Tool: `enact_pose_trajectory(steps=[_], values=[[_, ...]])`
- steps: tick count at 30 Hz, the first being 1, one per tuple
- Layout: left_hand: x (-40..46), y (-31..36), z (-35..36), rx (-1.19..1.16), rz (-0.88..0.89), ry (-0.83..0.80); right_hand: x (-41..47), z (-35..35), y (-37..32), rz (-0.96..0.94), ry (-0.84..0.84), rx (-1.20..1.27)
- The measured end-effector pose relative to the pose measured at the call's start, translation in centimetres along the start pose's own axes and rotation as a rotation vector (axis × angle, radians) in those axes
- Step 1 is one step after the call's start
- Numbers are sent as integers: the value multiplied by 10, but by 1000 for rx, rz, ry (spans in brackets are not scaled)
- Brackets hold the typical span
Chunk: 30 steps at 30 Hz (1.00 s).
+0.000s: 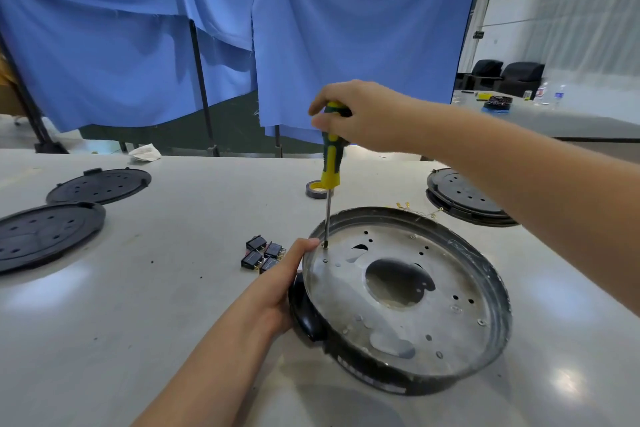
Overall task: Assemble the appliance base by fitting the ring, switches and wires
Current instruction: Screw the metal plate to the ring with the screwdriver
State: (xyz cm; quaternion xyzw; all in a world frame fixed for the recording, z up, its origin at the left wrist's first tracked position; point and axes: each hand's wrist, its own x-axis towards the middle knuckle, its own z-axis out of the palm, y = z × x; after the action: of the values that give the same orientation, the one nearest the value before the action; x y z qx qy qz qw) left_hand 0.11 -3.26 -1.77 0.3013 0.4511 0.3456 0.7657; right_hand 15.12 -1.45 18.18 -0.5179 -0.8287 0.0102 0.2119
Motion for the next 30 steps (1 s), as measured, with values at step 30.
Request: enact_pose_trajectory(steps=[30], values=[[0,-1,0,14,33,-12,-1,6,5,129,89,-611]])
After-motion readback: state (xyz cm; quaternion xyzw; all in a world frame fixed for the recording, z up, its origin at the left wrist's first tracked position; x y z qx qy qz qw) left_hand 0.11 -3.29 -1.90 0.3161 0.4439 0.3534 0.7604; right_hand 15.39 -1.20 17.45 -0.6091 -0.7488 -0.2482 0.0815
